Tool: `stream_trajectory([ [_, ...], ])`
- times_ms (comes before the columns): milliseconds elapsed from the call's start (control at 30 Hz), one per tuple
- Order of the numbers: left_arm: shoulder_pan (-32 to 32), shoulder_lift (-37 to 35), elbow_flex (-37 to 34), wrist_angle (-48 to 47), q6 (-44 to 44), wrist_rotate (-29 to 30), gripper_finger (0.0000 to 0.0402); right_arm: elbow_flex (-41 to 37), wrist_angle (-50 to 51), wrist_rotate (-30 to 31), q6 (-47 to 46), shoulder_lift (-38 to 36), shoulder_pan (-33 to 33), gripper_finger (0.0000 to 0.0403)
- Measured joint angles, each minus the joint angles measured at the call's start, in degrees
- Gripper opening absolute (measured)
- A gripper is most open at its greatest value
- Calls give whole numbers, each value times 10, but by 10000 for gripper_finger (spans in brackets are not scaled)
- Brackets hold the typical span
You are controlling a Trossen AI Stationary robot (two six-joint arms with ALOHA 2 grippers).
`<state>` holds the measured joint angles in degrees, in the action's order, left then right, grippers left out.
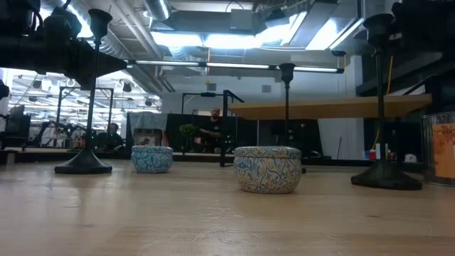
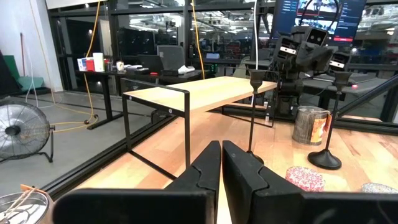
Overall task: Pick & Place candle stick holders
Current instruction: Put the bottom right black candle holder on the shelf
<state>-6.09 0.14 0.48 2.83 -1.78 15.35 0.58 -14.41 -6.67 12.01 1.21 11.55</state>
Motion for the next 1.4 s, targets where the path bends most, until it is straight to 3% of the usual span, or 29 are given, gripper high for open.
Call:
stream_trajectory([
  [233, 0, 0, 0, 0, 0, 0, 11, 0, 0, -38, 0, 0, 2, 65],
  [467, 0, 0, 0, 0, 0, 0, 12, 0, 0, -23, -44, 0, 2, 77],
  [767, 0, 0, 0, 0, 0, 0, 8, 0, -15, -21, -101, 0, 2, 177],
  [933, 0, 0, 0, 0, 0, 0, 9, 0, 51, -18, -86, 0, 2, 220],
  [1167, 0, 0, 0, 0, 0, 0, 13, 0, 132, 26, -80, 23, 2, 225],
  [1400, 0, 0, 0, 0, 0, 0, 11, 0, 128, 26, -130, 118, 2, 222],
])
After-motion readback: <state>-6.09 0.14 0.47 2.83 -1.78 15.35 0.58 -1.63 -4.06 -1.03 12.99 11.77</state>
